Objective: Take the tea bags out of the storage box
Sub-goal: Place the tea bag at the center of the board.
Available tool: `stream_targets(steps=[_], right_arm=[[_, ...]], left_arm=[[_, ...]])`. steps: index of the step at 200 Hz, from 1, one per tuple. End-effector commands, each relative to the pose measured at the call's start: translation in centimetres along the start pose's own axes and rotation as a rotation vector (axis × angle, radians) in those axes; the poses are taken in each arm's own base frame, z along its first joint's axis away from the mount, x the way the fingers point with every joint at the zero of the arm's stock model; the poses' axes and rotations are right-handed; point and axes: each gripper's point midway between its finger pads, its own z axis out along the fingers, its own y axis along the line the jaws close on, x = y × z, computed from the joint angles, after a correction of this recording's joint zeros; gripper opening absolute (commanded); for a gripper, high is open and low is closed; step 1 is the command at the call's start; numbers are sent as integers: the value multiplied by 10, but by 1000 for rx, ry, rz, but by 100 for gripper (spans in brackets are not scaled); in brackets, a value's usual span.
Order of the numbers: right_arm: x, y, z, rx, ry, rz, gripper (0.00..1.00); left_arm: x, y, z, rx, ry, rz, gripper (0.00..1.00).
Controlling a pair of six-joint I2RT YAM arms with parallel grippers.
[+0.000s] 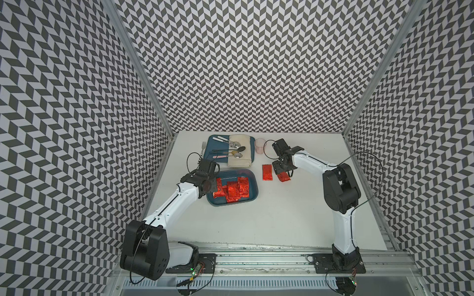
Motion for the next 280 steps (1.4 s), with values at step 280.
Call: stream_targets(steps=[280], right_arm=[[13,2,44,-214,84,221,77]], left_arm=[[-6,-5,-1,22,-28,-4,0]])
